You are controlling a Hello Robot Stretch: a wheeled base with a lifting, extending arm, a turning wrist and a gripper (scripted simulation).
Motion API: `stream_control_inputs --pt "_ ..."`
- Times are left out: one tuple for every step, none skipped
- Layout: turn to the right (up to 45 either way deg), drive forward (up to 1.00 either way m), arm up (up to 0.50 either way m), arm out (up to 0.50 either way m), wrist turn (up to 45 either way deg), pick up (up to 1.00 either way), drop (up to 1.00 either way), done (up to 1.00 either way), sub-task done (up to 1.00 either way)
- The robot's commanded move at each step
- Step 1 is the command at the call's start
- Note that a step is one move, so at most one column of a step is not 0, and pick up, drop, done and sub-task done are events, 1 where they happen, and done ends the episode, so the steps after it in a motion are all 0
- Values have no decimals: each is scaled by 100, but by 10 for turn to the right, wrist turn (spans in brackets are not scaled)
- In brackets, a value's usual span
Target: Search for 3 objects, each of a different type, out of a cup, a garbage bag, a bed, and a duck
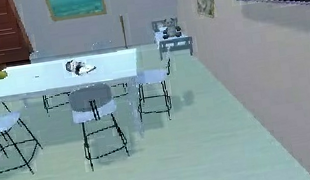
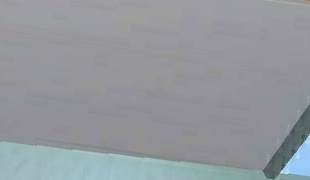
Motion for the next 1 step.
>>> stream_control_inputs --pt "-30 0 0 0 0 0 0 0 0"
